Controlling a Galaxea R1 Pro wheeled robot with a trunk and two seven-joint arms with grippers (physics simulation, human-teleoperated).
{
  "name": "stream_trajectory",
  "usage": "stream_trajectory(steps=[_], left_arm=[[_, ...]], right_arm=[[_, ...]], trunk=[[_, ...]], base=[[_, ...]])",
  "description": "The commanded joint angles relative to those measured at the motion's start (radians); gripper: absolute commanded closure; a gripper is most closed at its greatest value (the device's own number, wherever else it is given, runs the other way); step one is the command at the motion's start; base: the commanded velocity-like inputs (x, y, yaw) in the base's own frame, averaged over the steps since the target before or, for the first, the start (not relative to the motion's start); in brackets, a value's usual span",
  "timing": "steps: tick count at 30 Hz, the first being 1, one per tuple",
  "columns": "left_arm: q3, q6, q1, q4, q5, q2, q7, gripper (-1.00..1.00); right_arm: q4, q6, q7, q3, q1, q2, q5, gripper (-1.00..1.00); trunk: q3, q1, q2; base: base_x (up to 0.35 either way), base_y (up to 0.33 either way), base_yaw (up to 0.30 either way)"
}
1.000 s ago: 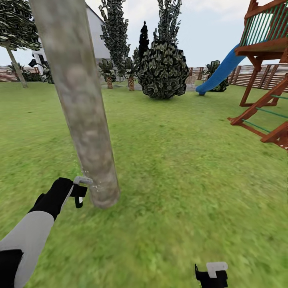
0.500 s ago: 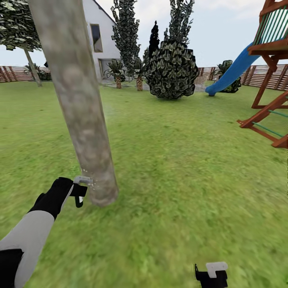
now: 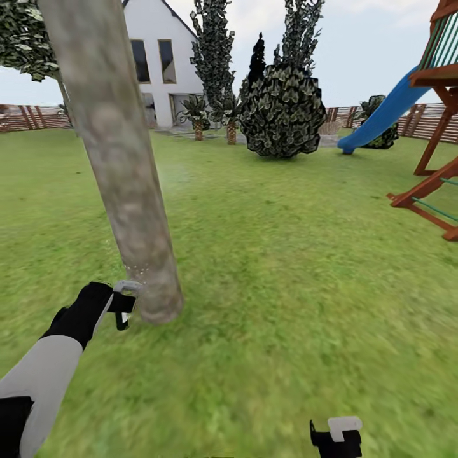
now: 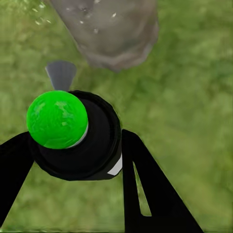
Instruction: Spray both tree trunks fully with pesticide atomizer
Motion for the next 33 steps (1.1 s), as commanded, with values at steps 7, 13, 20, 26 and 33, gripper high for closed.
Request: stream_trajectory(steps=[7, 13, 20, 26, 33], left_arm=[[-0.001, -0.003, 0.014, 0.004, 0.011, 0.001, 0.003, 1.00], [0.000, -0.001, 0.003, 0.002, 0.008, -0.058, 0.008, 1.00], [0.011, -0.001, 0.012, 0.005, 0.007, 0.029, 0.009, 1.00], [0.083, -0.005, 0.020, 0.020, 0.006, 0.028, 0.008, 1.00], [0.092, -0.004, 0.033, 0.020, 0.002, 0.001, 0.017, 1.00]], right_arm=[[0.000, 0.000, 0.000, 0.000, 0.000, 0.000, 0.000, -1.00], [0.000, 0.000, 0.000, 0.000, 0.000, -0.003, 0.000, -1.00], [0.000, 0.000, 0.000, 0.000, 0.000, -0.003, 0.000, -1.00], [-0.001, 0.000, 0.000, 0.000, 0.000, -0.001, -0.002, -1.00], [-0.001, 0.000, 0.002, 0.000, 0.000, 0.000, -0.002, -1.00]], trunk=[[0.000, 0.000, 0.000], [0.000, 0.000, 0.000], [0.000, 0.000, 0.000], [0.000, 0.000, 0.000], [0.000, 0.000, 0.000]], base=[[-0.069, -0.274, 0.195], [0.048, -0.274, 0.002], [0.150, -0.264, 0.000], [0.158, -0.260, 0.003], [0.189, -0.226, 0.250]])
